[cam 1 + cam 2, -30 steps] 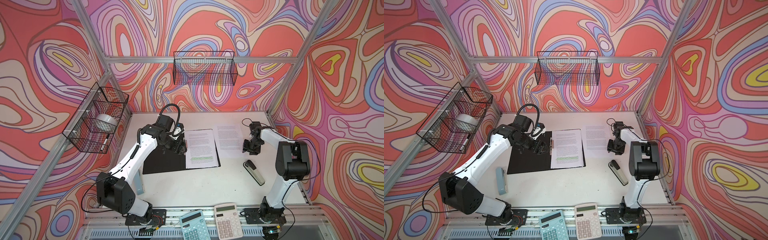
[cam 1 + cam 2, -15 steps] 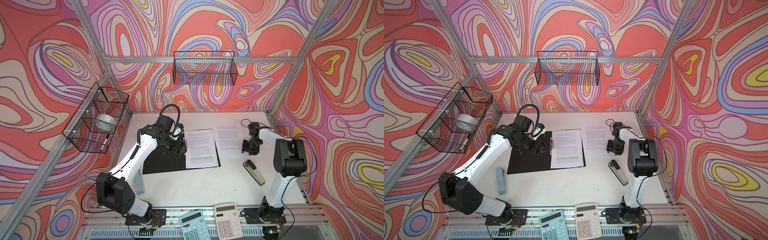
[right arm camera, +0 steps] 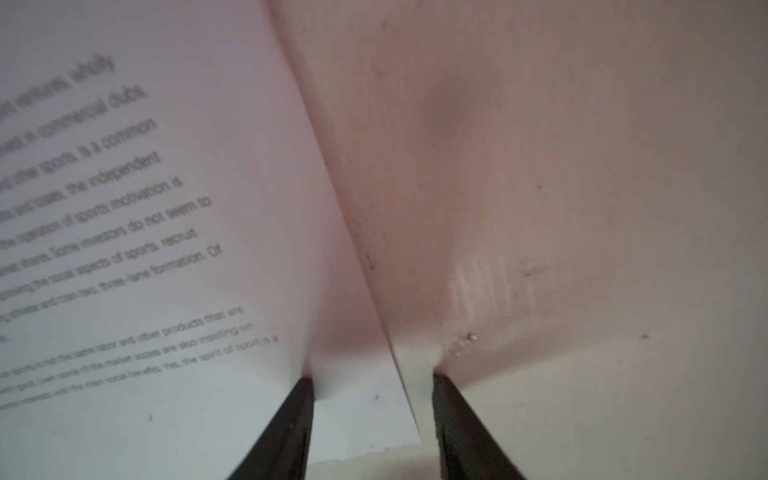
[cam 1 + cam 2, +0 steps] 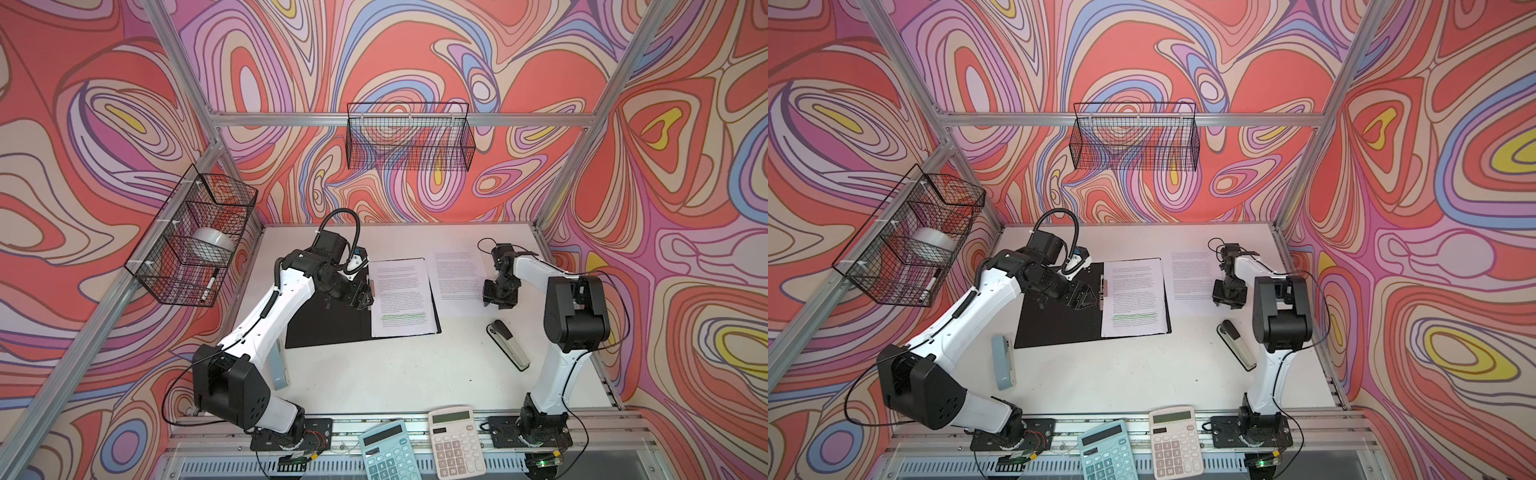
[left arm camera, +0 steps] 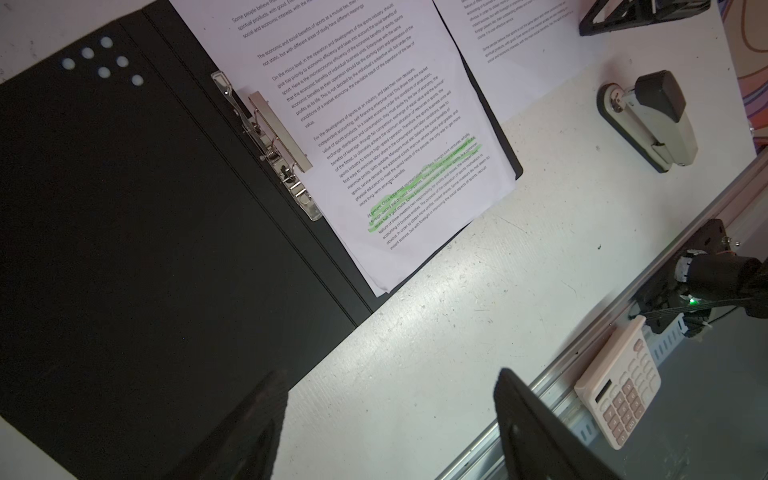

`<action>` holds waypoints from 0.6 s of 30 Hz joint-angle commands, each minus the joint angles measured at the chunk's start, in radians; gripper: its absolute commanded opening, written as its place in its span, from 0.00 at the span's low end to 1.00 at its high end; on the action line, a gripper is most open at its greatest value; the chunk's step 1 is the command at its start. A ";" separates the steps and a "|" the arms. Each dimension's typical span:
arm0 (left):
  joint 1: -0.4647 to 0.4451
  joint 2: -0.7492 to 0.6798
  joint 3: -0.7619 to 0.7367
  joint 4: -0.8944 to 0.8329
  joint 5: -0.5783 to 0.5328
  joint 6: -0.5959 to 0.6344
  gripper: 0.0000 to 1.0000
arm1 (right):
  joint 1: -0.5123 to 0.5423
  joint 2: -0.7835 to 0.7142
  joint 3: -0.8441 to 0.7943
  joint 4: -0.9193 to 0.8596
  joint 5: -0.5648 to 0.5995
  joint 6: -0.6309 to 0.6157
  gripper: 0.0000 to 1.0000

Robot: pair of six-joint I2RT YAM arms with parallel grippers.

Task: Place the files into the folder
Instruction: 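Lower the right gripper onto the loose sheets' edge and pinch it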

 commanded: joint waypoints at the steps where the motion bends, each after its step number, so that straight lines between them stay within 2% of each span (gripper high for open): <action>1: -0.005 -0.012 -0.007 0.006 -0.001 0.005 0.79 | 0.001 0.042 -0.051 0.048 -0.002 0.005 0.48; 10: -0.006 -0.016 -0.013 0.008 -0.005 0.007 0.79 | 0.001 0.034 -0.069 0.080 -0.012 0.006 0.40; 18: -0.006 -0.014 -0.013 0.010 -0.008 0.007 0.79 | 0.001 0.010 -0.066 0.096 -0.036 -0.006 0.25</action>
